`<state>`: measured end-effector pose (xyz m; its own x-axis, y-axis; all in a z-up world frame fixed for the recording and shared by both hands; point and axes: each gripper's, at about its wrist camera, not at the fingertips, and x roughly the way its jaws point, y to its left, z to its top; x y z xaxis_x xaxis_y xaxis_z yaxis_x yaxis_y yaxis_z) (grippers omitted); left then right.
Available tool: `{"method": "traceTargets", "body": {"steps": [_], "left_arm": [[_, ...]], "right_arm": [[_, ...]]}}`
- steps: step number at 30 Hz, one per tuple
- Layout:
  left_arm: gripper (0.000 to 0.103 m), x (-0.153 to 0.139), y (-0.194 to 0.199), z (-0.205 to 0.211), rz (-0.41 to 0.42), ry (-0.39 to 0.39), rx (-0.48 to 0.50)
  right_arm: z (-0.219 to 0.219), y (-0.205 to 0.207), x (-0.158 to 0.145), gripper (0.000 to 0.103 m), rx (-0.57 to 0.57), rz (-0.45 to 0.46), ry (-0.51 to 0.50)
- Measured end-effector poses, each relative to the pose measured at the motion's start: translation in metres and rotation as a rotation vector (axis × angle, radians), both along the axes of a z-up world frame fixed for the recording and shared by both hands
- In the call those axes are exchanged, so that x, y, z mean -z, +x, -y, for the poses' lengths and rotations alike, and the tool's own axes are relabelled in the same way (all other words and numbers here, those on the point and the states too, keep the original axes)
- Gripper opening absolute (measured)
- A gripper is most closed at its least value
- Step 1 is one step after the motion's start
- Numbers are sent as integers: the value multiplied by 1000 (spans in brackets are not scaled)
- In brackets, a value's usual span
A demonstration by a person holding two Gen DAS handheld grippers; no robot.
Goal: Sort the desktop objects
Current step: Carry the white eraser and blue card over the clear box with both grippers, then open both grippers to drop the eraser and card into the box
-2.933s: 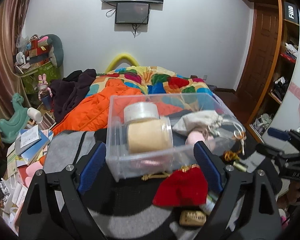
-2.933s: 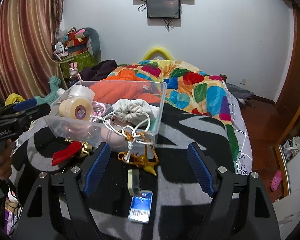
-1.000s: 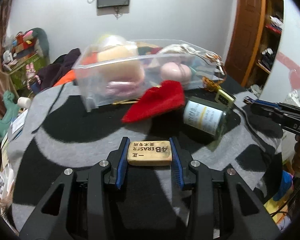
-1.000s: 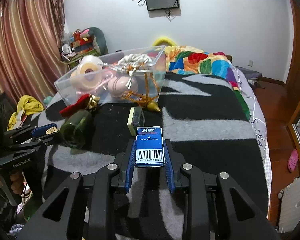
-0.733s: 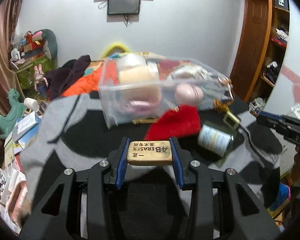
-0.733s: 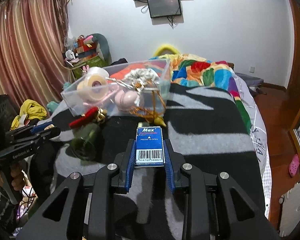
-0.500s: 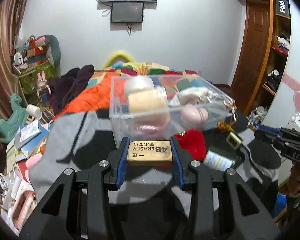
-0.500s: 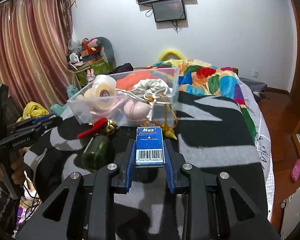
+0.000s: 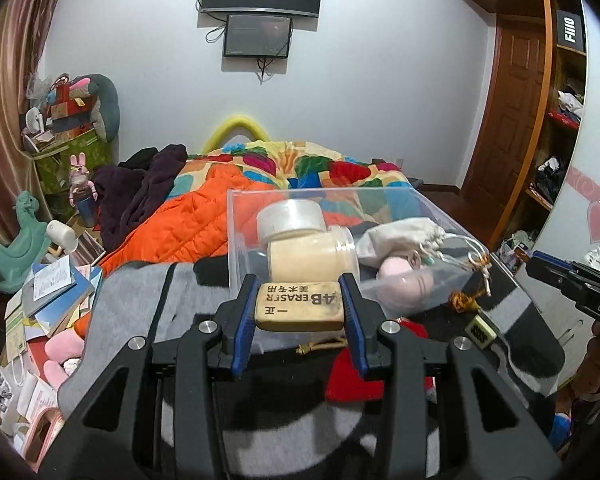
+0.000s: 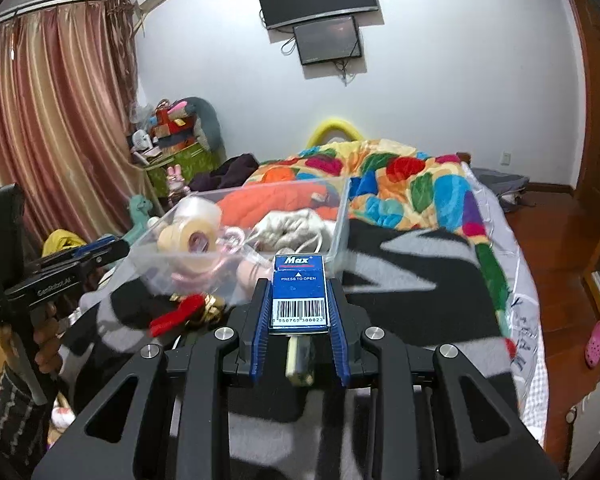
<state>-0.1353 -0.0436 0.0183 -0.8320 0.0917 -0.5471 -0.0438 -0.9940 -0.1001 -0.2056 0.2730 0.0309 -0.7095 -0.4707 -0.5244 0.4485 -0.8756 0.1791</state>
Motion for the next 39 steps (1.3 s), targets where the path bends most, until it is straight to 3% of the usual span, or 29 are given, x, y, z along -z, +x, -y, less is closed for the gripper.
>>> {"method": "traceTargets", "body": {"steps": [8,23,27,34,37,39], "left_arm": [[39,4,-26,5,0,15,-10],[39,26,-48,14,9,56,-21],[40,27,-46,10,-5,34,-27],[51,28,-45,6,-14,22,-9],[56,29,-42,-1,-23,-12,-4],[57,29,-40,-4,-32,-37,-13]], "right_arm": [[15,-26,-5,24,-12,-4,-33],[52,-71,17,25,-17,45,41],[53,-71,21,25,-11,44,56],[54,-66,20,25,-17,38,76],[53,-65,18,33,-19,42,71],[53,-63,16,44,-18,33,68]]}}
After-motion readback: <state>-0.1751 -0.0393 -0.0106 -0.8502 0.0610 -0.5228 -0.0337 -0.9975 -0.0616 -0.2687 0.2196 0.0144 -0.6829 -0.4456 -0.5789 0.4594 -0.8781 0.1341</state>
